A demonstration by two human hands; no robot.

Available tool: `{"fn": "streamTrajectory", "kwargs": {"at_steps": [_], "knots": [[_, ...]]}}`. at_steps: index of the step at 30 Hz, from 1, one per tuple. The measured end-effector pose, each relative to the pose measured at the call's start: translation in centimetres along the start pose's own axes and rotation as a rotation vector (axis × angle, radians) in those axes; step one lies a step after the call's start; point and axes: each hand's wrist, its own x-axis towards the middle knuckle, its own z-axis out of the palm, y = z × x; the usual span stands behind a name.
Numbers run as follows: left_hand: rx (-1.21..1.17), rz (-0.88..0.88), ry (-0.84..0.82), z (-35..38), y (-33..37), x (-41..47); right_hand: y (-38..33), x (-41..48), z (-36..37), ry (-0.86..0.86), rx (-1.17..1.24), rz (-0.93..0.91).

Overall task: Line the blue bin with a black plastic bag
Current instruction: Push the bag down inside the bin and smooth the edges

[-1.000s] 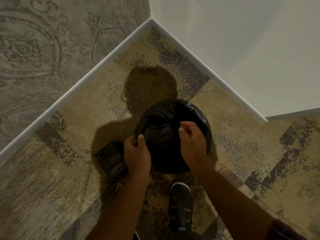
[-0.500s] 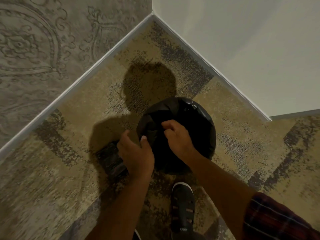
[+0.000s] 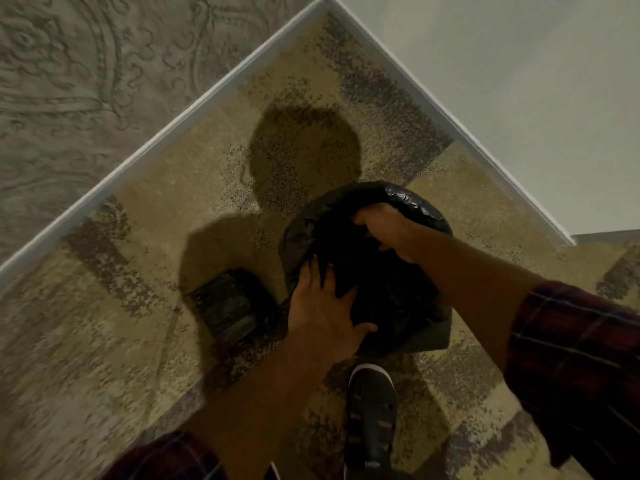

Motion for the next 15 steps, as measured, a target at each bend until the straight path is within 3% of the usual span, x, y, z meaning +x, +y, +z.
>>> {"fn": "streamTrajectory", "kwargs": {"at_steps": [3, 6, 8, 11, 13, 15], "knots": [[-0.018, -0.002, -0.038, -0.3, -0.3, -0.1, 0.0, 0.7, -0.2, -0.013, -0.103, 0.042], [-0.057, -0.005, -0.04, -0.6, -0.1, -0.4, 0.3, 0.5, -0.3, 0.001, -0.211, -0.072], [-0.111, 0.027, 0.001, -1.0, 0.1, -0.5, 0.7, -0.5, -0.5, 0.016, -0.465, -0.248], [-0.218, 0.125, 0.201, -3.0, 0.4, -0.6, 2.6, -3.2, -0.7, 0.034, -0.923, -0.452], [-0.22, 0.186, 0.313, -4.2, 0.0, 0.0, 4.2, -4.6, -0.5, 0.02, -1.212, -0.487], [-0.115, 0.186, 0.271, -5.3, -0.9, 0.8, 5.6, -5.2, -0.3, -0.038, -1.388, -0.451]]}}
